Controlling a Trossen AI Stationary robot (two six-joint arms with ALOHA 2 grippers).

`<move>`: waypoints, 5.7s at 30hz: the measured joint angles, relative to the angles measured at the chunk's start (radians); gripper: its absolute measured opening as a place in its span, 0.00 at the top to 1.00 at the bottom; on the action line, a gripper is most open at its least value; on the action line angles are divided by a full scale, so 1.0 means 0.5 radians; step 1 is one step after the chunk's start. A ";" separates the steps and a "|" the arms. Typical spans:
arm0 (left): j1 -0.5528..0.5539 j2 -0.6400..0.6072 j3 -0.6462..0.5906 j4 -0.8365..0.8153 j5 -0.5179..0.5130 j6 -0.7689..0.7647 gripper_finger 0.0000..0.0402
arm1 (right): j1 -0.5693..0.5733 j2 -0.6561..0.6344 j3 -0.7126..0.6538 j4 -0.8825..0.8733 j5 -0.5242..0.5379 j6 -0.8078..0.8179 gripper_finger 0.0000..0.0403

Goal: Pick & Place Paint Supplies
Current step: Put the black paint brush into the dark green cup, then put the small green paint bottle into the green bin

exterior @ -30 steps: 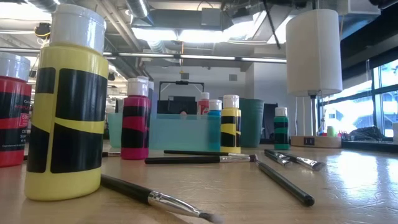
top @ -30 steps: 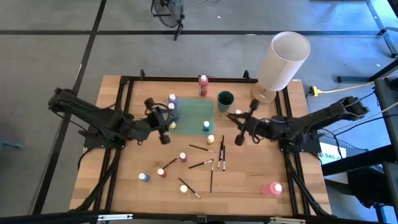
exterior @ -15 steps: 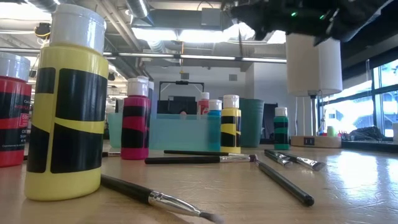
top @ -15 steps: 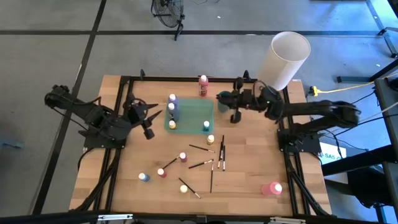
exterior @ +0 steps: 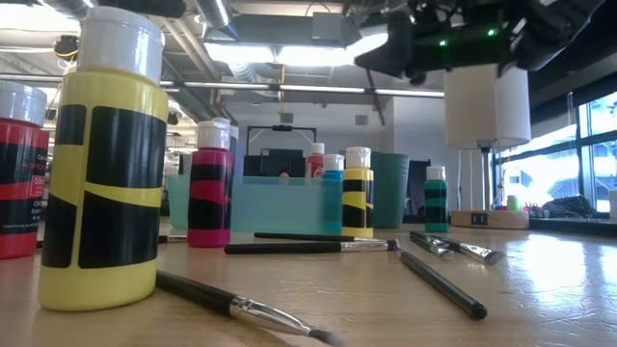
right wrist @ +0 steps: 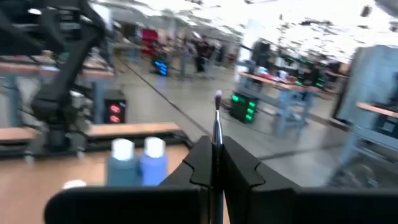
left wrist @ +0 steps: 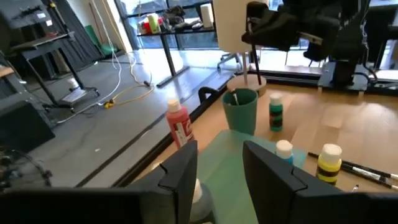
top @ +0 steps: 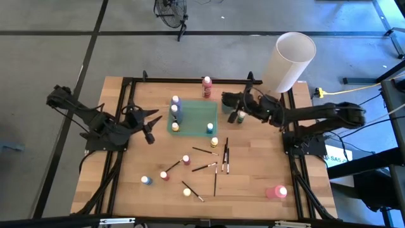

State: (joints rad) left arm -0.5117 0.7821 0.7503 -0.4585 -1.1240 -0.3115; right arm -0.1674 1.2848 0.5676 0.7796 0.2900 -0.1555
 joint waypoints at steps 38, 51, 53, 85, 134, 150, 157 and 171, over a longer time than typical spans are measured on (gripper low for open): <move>0.375 -0.010 -0.673 1.822 0.814 1.149 0.80 | -0.471 0.314 -0.214 0.531 -0.273 0.350 0.92; 0.375 -0.009 -0.673 1.805 0.998 1.116 0.84 | -0.492 0.314 -0.214 0.376 -0.272 0.341 0.90; 0.375 -0.009 -0.673 1.806 0.998 1.116 0.84 | -0.500 0.314 -0.213 0.361 -0.269 0.340 0.89; 0.372 -0.009 -0.674 1.550 0.990 0.842 0.85 | -0.242 -0.019 -0.038 0.291 -2.351 0.883 0.44; 0.372 -0.009 -0.674 1.336 0.994 0.702 0.87 | -0.045 -0.589 0.033 -2.533 0.033 1.256 0.22; 0.373 -0.009 -0.674 1.327 0.994 0.721 0.88 | -0.020 -0.257 0.033 -2.193 0.048 1.044 0.22; 0.373 -0.009 -0.674 1.327 0.994 0.716 0.88 | -0.020 -0.200 0.033 -2.176 0.113 0.975 0.22; 0.373 -0.009 -0.674 1.327 0.995 0.649 0.89 | -0.020 -0.189 0.033 -2.191 0.116 1.018 0.23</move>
State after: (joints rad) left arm -0.3253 0.7776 0.4133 0.2050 -0.6266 0.0129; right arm -0.1776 1.1901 0.5838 -0.3161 0.3481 0.3535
